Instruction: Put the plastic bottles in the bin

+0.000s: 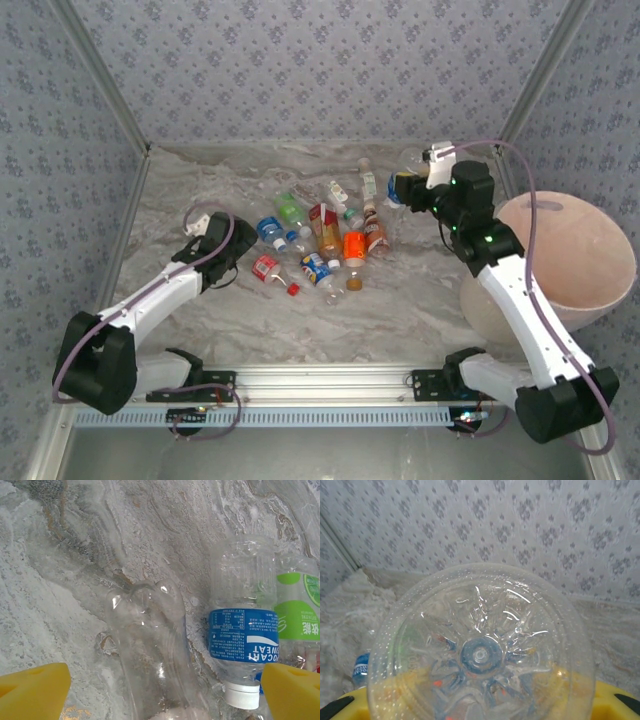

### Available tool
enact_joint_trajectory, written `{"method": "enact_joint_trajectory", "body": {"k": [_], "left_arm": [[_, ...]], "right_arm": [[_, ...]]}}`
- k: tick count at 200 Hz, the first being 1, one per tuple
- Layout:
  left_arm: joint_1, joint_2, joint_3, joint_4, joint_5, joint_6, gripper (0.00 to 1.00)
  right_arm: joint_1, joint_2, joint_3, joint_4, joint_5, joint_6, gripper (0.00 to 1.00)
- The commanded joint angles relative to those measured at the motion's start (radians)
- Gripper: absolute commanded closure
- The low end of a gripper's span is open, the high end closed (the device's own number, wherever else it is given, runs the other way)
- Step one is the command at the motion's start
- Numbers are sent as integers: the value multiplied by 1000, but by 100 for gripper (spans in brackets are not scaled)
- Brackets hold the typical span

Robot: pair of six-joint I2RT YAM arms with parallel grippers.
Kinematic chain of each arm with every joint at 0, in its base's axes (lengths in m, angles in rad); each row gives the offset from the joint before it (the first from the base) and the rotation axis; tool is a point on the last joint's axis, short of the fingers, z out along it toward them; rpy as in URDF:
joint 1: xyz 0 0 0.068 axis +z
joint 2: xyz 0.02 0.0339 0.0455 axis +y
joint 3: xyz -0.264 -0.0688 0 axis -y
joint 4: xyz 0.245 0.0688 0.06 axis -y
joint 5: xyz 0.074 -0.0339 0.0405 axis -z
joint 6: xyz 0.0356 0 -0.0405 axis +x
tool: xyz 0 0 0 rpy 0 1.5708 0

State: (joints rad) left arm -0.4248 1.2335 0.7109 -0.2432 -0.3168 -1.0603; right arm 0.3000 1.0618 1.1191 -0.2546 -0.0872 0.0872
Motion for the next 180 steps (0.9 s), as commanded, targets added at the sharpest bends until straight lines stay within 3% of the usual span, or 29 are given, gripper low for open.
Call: {"method": "enact_joint_trajectory", "body": {"k": [1, 66, 118, 180], "left_arm": [[6, 9, -13, 29, 16, -11, 2], [16, 52, -26, 33, 26, -77, 2], [23, 93, -33, 30, 76, -124, 2], [26, 151, -26, 67, 131, -135, 2]], "right_arm": [[1, -63, 55, -4, 18, 25, 51], [-91, -161, 204, -183, 231, 32, 52], [-193, -239, 289, -319, 332, 5, 52], [-234, -273, 336, -479, 608, -79, 53]]}}
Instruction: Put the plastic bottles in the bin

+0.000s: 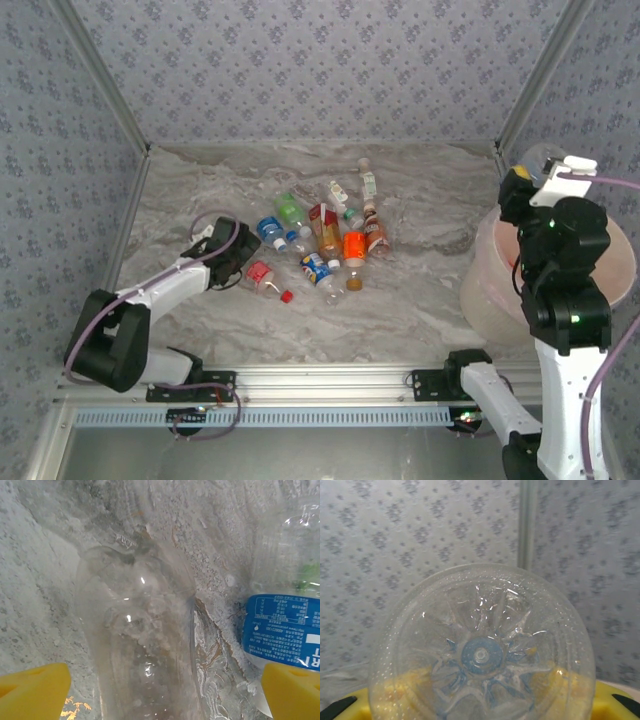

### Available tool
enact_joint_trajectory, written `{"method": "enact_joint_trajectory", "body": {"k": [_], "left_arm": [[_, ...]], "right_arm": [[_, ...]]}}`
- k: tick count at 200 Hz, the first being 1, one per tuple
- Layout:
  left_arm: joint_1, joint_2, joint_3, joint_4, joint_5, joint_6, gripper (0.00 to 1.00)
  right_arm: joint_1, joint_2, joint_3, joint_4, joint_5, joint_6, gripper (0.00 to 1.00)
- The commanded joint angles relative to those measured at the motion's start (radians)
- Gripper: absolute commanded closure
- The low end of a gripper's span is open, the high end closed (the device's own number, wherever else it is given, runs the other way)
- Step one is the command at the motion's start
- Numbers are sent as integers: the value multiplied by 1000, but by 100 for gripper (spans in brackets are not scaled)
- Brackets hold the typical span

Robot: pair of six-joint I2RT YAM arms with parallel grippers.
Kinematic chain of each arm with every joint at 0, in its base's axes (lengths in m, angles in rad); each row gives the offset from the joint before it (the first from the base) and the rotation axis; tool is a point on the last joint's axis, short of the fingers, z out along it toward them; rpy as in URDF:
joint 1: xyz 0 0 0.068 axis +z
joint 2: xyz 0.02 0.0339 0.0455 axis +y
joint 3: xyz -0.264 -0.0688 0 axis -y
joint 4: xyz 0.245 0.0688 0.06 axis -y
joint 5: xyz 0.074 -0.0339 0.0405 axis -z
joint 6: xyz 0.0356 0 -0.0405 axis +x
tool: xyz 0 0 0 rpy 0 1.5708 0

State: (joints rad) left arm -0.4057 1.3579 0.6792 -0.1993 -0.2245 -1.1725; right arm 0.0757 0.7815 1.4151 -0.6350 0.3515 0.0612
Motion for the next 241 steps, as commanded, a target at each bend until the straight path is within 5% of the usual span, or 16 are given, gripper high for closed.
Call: {"method": "enact_joint_trajectory", "body": {"k": [1, 35, 168, 190, 209, 241], "left_arm": [[7, 28, 6, 23, 40, -23, 2], [8, 50, 22, 23, 57, -20, 2], [27, 57, 56, -17, 80, 36, 2], [28, 59, 58, -14, 84, 42, 2], [29, 61, 56, -8, 88, 41, 2], [28, 57, 52, -6, 89, 38, 2]], "right_arm": [[-10, 8, 41, -102, 173, -55, 53], [-40, 38, 39, -203, 265, -74, 51], [-265, 217, 2, -526, 188, -13, 48], [-277, 245, 12, -547, 199, 13, 37], [-277, 251, 21, -540, 169, 17, 14], [-277, 243, 39, -514, 159, 35, 0]]}}
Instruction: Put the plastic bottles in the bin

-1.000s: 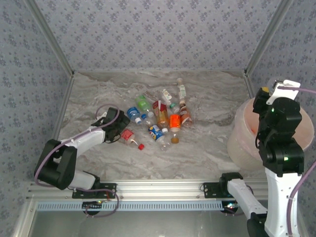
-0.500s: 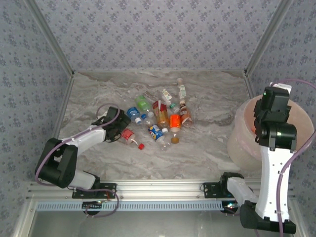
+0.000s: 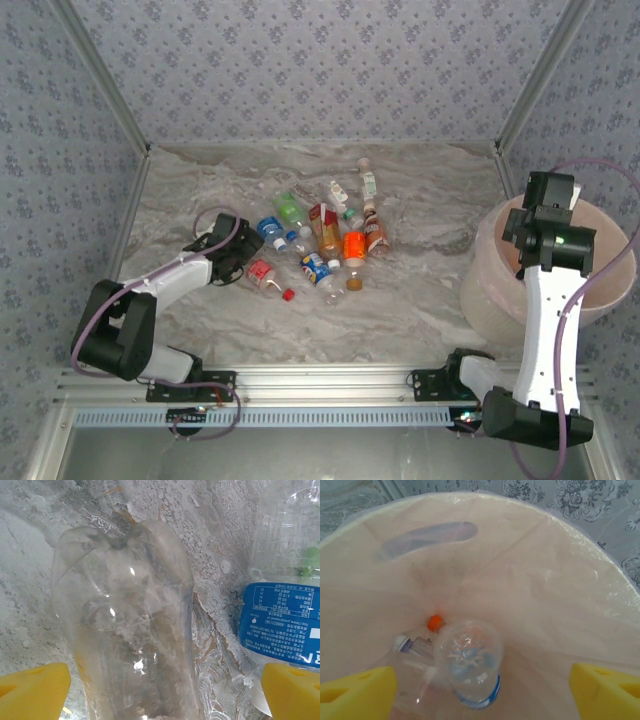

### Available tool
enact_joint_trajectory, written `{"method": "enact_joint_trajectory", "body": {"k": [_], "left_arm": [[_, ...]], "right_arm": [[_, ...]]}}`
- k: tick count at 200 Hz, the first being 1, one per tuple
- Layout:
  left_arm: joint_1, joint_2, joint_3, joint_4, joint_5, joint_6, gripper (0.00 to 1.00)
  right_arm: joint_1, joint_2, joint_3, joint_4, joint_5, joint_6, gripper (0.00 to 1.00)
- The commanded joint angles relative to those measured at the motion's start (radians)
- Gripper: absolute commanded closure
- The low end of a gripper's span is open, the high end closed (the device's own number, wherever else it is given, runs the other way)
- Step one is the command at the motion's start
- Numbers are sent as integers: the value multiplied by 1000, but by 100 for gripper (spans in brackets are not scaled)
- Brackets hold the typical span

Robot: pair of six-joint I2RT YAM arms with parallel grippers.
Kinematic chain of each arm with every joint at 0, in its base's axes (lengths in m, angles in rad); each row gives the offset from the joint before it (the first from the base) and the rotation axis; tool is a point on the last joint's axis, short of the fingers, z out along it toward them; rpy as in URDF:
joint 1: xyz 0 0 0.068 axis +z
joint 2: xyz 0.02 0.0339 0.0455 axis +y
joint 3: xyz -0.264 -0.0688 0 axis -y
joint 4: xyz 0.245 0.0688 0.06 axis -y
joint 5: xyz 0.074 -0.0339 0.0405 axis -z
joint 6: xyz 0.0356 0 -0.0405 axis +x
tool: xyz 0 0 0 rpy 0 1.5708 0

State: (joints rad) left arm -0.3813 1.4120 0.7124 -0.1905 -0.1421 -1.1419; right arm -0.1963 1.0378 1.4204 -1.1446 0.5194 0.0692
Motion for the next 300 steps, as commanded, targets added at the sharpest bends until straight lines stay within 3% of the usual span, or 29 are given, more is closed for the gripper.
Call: {"method": "enact_joint_trajectory", "body": {"k": [1, 67, 82, 98, 126, 147, 173, 217, 300], "left_arm": [[4, 4, 19, -15, 7, 7, 2], [4, -28, 8, -42, 22, 5, 2], [2, -37, -1, -51, 31, 4, 2], [1, -49, -8, -71, 36, 2, 2], [-9, -81, -12, -118, 57, 2, 2], [-23, -111, -10, -167, 72, 3, 2], [-65, -139, -23, -233, 96, -26, 2], [-121, -142, -67, -270, 183, -94, 2], [-235, -97, -31, -277, 132, -142, 5]], "right_arm": [[-4, -15, 34, -3, -9, 27, 0], [27, -107, 49, 103, -113, 84, 0], [43, -141, 30, 167, -186, 103, 0], [61, -185, -10, 260, -326, 119, 0], [90, -254, -130, 532, -718, 199, 0], [130, -259, -186, 701, -852, 264, 0], [207, -239, -196, 753, -865, 247, 0], [307, -209, -205, 735, -775, 176, 0], [362, -177, -196, 705, -737, 98, 0]]}}
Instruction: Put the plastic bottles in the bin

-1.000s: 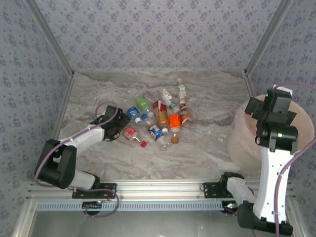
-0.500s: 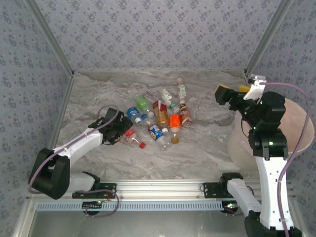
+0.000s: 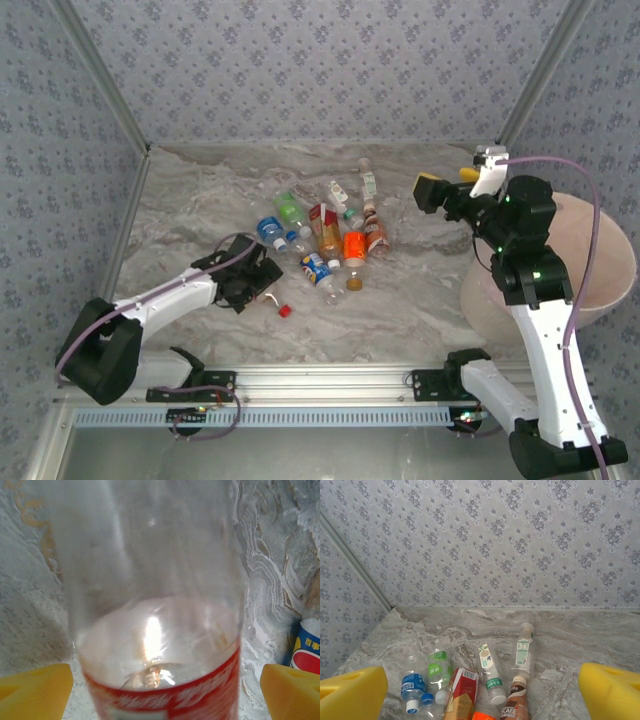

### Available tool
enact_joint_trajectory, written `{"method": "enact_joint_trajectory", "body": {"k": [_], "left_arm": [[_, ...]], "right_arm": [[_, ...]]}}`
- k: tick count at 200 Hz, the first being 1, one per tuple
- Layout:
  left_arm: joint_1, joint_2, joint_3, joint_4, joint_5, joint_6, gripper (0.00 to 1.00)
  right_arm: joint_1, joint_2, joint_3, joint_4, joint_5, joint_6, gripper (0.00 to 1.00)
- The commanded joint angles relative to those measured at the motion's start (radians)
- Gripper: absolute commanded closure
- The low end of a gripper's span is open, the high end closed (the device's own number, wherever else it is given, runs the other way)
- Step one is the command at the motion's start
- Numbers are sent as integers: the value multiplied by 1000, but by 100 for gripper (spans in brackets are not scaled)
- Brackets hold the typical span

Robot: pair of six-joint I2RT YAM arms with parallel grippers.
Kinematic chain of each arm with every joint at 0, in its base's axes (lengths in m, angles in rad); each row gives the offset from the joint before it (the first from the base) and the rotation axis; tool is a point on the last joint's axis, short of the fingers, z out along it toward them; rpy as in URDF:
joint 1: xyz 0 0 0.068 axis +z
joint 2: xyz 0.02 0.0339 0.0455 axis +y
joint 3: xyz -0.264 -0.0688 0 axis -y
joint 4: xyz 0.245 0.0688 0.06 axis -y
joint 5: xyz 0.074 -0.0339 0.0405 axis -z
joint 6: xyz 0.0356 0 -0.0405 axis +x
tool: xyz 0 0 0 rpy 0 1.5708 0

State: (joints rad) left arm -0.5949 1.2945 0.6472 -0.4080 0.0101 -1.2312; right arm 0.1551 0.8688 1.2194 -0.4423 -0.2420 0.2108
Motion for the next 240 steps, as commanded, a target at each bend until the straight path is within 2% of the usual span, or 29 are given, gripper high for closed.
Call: {"method": "enact_joint_trajectory", "body": {"k": [1, 31, 52, 83, 110, 139, 184, 211, 240], "left_arm": [[-22, 22, 35, -61, -22, -52, 5], [-30, 86, 78, -140, -21, -13, 6], [-36, 145, 117, -136, -14, 24, 11], [-56, 175, 132, -113, -26, 58, 22], [-56, 176, 112, -95, -87, 100, 31], [-57, 147, 75, 0, -97, 152, 34], [-38, 66, 46, 132, -74, 366, 39], [-8, -29, 10, 180, -49, 450, 40], [10, -103, 3, 242, 40, 539, 41]], "right_arm": [[11, -8, 5, 2, 24, -44, 0], [14, -11, 0, -21, 49, -56, 0], [16, -15, -13, -21, 55, -57, 0], [19, -14, -17, -20, 64, -62, 0], [21, -10, -18, -15, 67, -65, 0], [26, 1, -47, 5, 50, -58, 0], [98, 42, -94, 145, -25, -3, 0], [183, 70, -98, 179, 56, -20, 0], [246, 96, -103, 221, 122, -2, 0]]}}
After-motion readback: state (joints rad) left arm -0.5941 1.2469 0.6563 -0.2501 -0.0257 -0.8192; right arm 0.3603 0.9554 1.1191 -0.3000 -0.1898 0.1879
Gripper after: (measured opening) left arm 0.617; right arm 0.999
